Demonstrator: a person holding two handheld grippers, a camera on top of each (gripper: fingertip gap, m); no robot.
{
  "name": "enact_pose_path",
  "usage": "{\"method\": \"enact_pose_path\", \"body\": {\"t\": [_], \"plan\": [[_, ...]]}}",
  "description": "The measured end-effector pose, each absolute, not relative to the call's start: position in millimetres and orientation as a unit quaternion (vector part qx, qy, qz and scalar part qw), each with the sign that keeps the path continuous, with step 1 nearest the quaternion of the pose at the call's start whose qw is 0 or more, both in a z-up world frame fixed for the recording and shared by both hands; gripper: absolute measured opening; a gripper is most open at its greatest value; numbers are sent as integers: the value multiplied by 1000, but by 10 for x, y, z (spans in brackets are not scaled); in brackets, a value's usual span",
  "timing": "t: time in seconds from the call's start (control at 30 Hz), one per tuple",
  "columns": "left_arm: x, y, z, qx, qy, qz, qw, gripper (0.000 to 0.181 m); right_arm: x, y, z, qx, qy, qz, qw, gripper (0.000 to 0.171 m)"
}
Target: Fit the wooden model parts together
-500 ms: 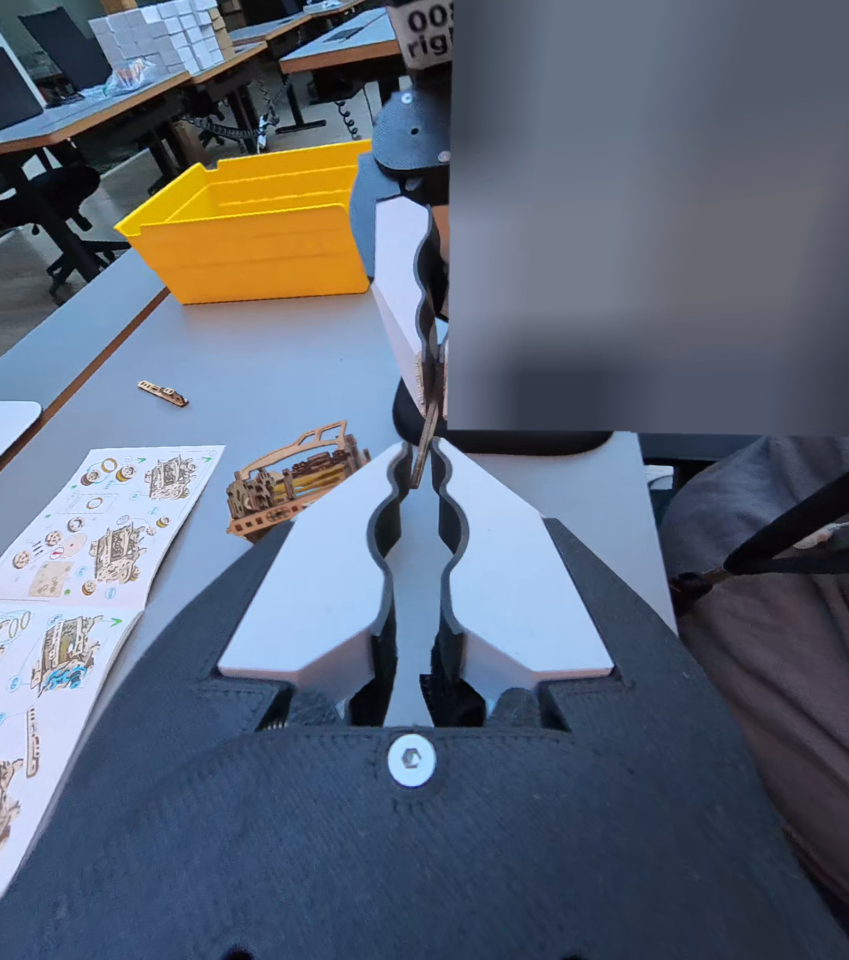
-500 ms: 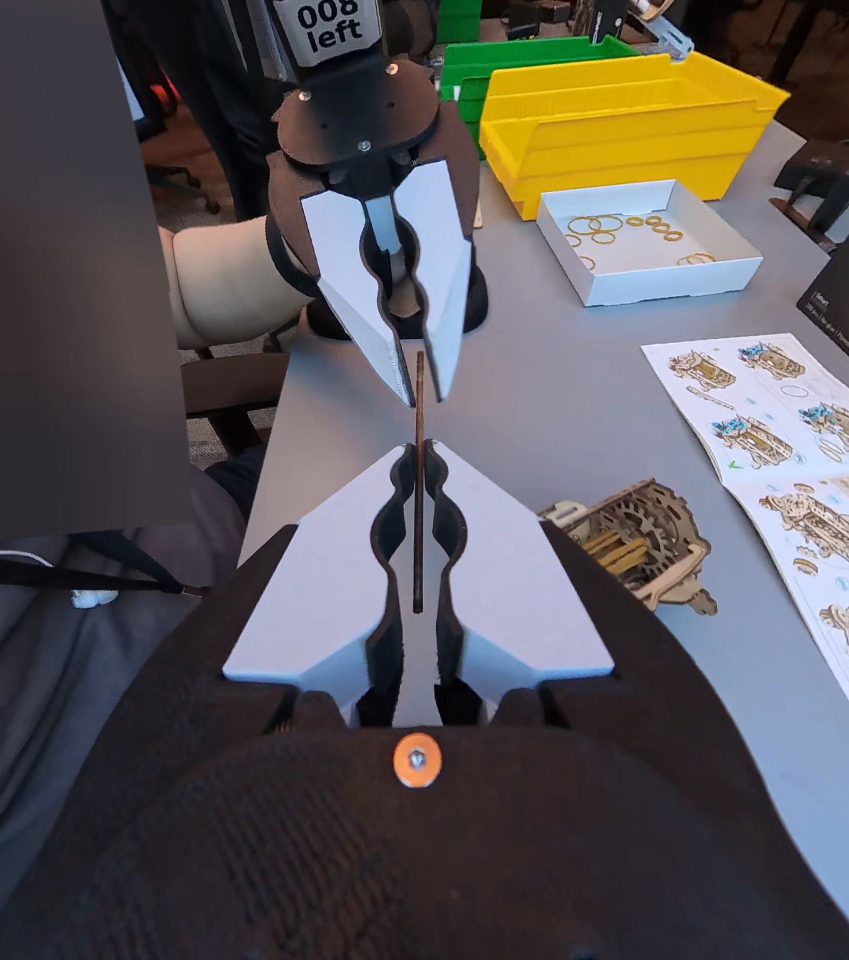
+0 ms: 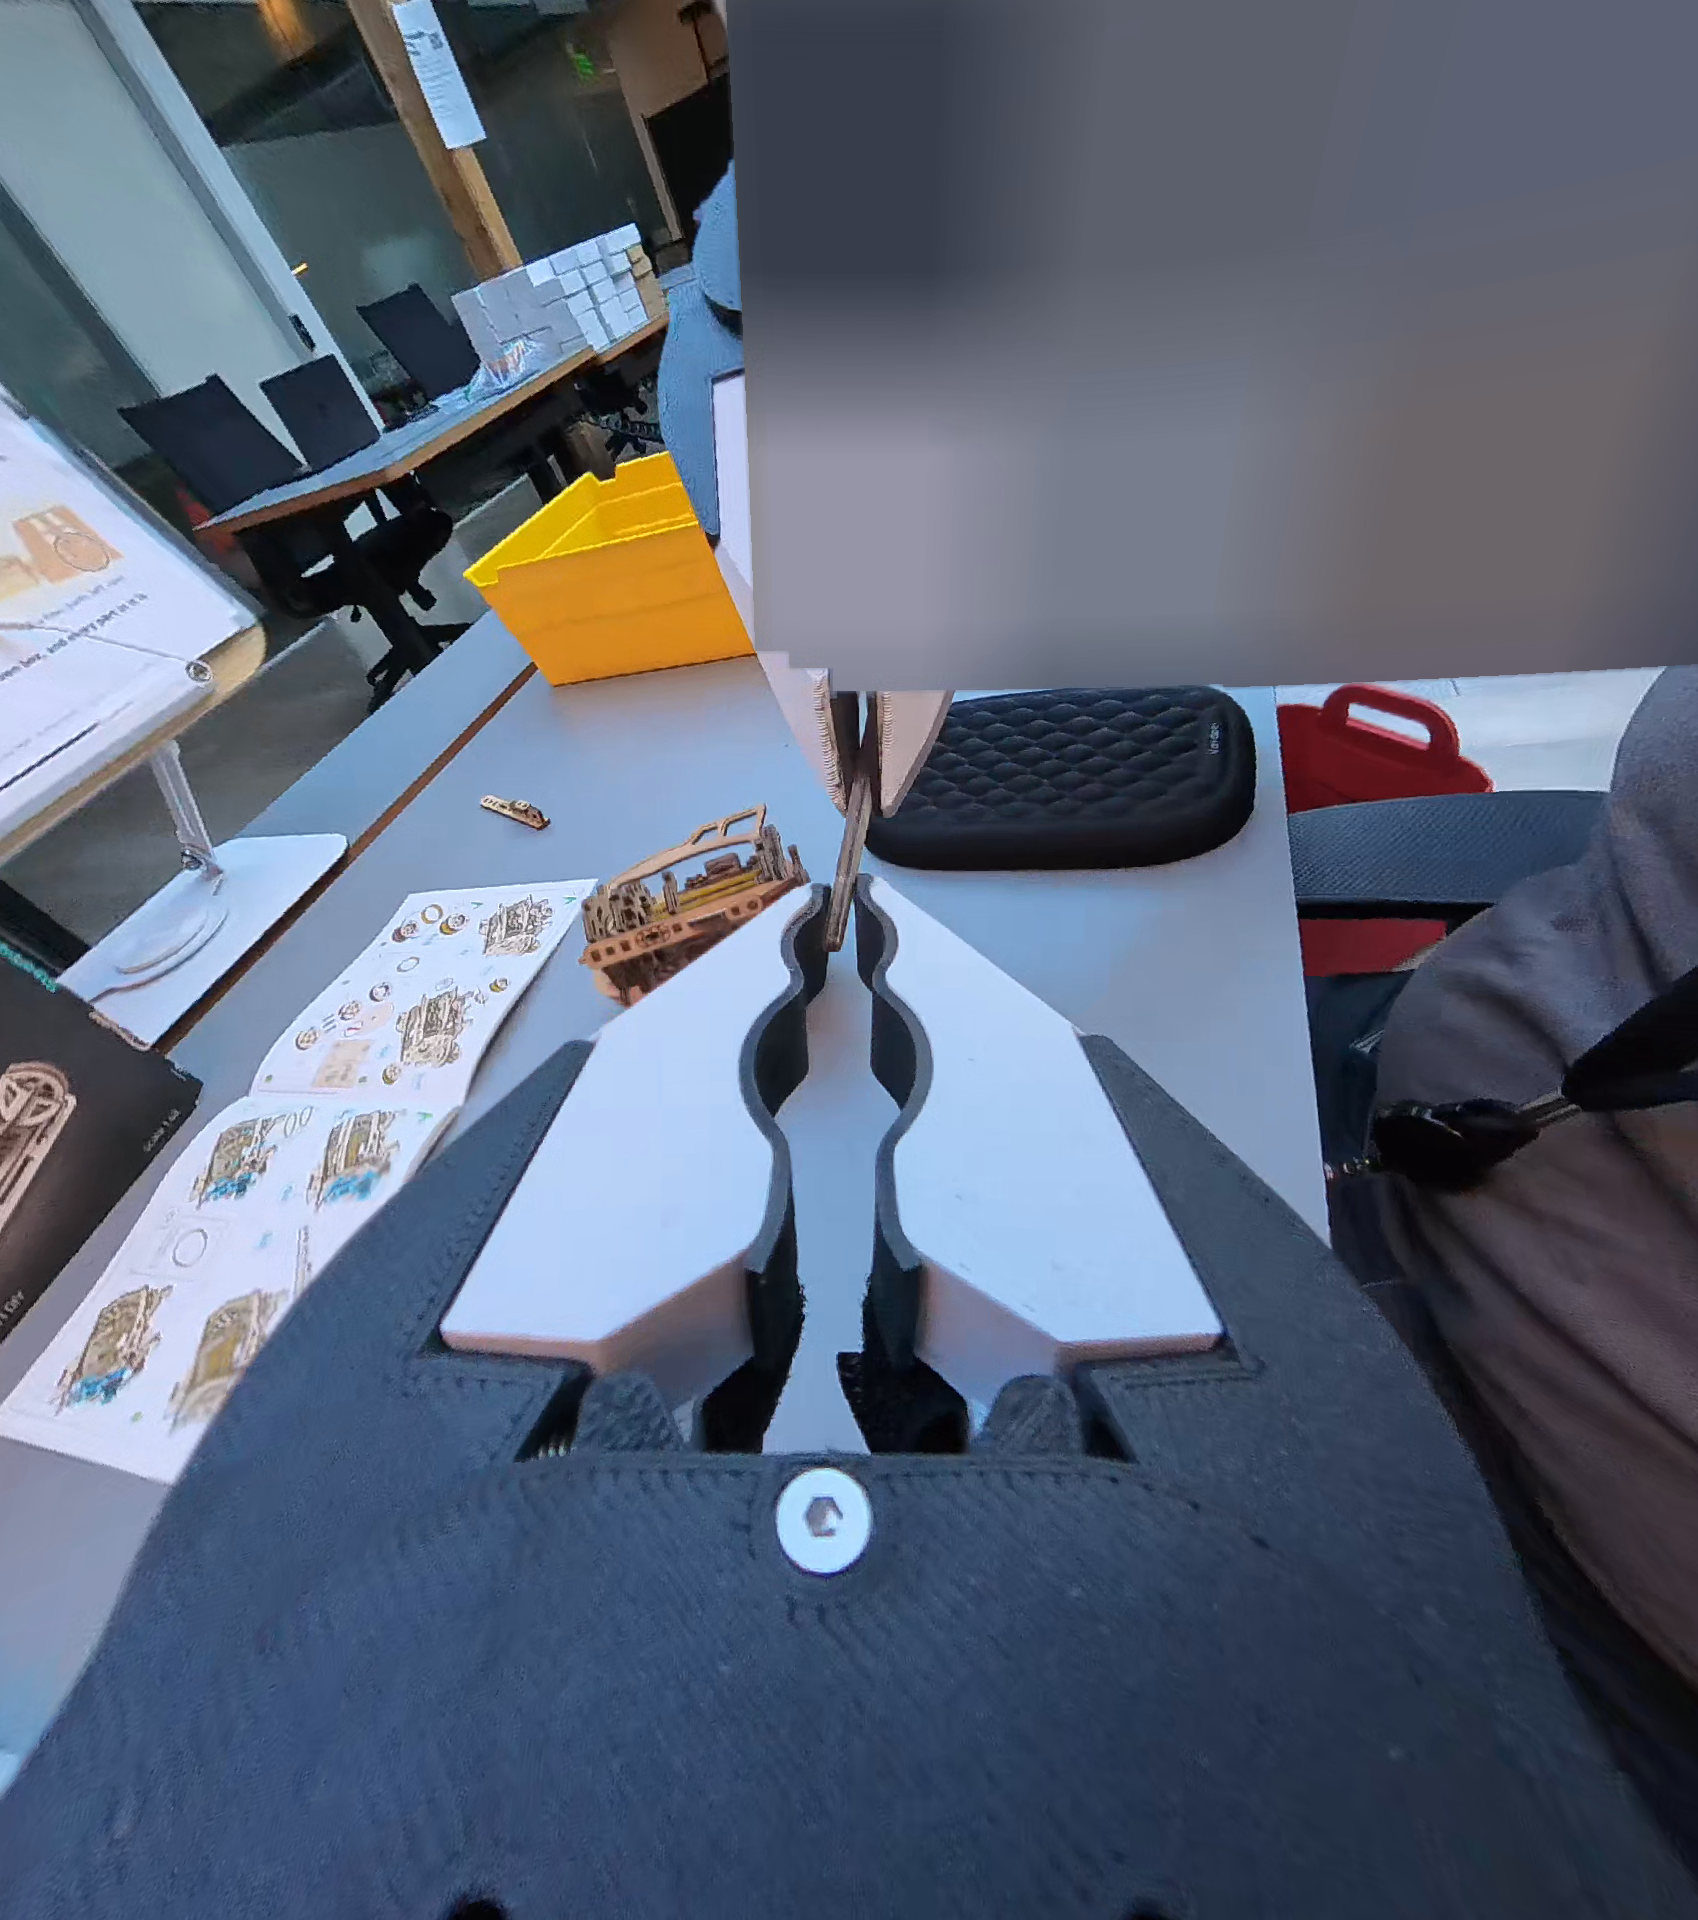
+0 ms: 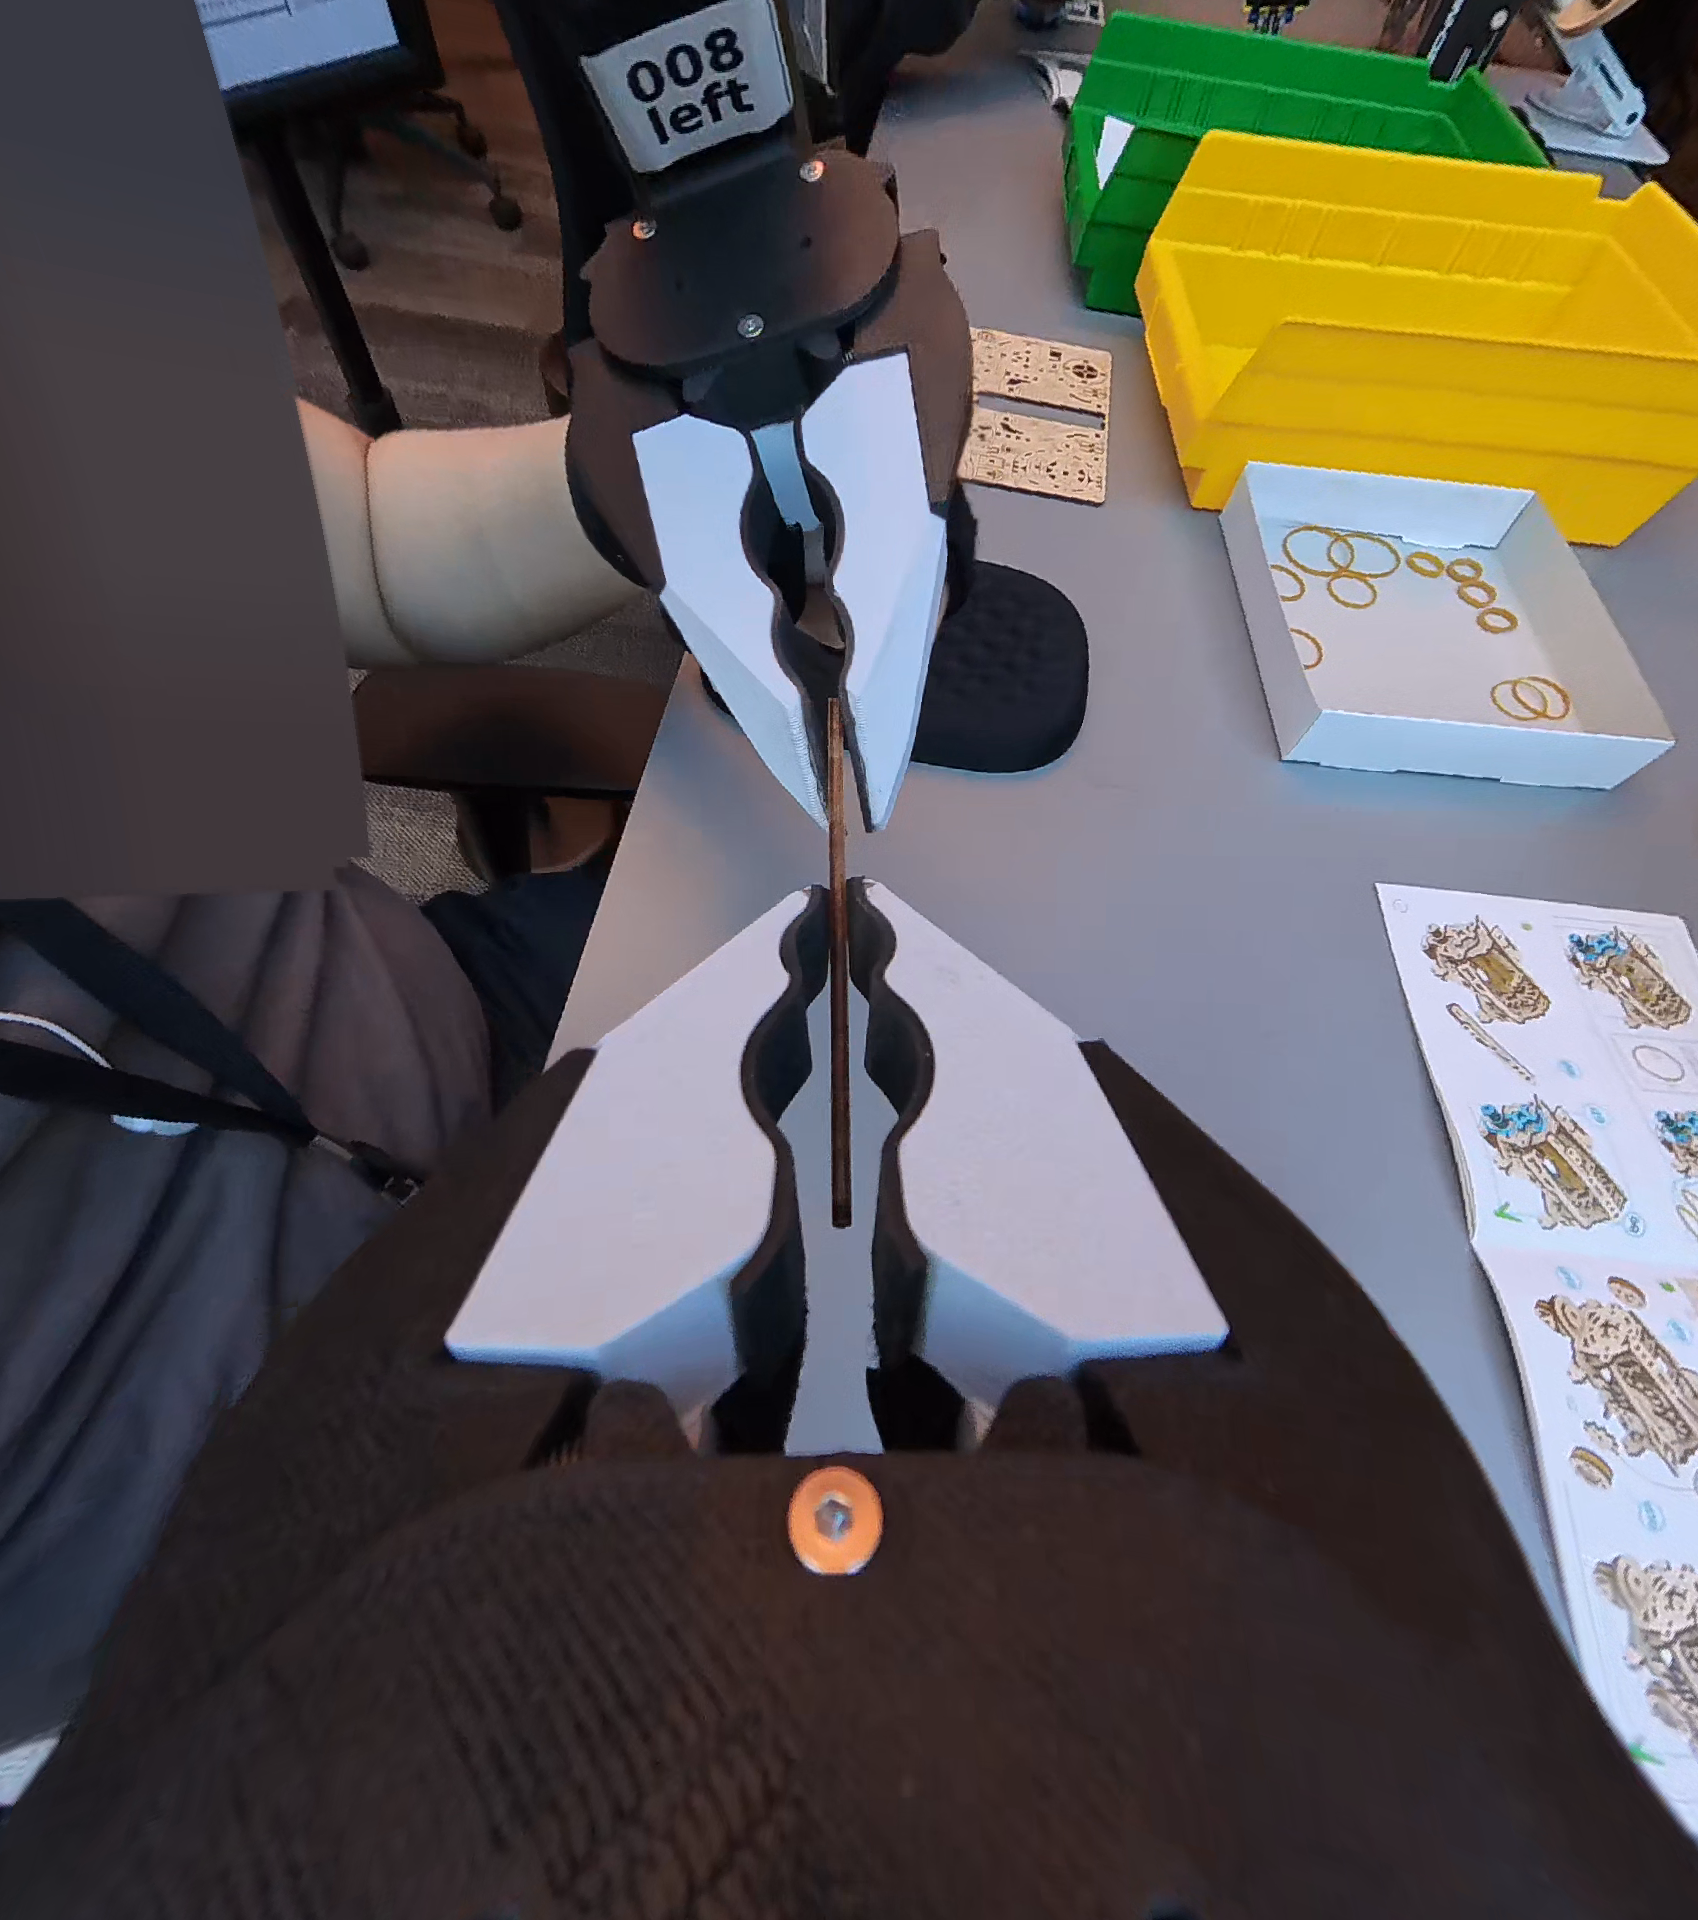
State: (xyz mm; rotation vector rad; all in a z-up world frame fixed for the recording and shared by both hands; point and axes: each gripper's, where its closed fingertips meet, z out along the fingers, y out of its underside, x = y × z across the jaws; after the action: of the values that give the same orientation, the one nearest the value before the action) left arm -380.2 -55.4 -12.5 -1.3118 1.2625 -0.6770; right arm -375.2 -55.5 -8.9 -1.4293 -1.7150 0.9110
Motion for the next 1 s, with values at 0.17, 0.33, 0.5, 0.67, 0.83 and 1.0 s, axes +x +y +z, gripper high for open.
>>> {"method": "enact_pose_path", "body": {"t": [0.17,0.33,0.5,0.67,0.83,1.0], "plan": [[-3992,-550,-147,-575,507,-323,555,8,-3966,-523,-139,-541,-684,333,358,1],[-4142,-505,-148,-582,487,-356,546,0,-4160,-478,-117,-511,-686,353,378,2],[-4363,-396,30,-571,431,-401,572,0,-4204,-261,258,-463,-611,440,467,34],[-4495,-313,134,-564,405,-418,586,0,-4272,-152,304,-458,-560,555,411,26],[-4579,-267,166,-563,404,-410,593,0,-4418,-225,311,-424,-579,591,370,11],[-4626,-228,163,-565,401,-412,592,0,-4489,-162,329,-424,-581,597,355,2]]}}
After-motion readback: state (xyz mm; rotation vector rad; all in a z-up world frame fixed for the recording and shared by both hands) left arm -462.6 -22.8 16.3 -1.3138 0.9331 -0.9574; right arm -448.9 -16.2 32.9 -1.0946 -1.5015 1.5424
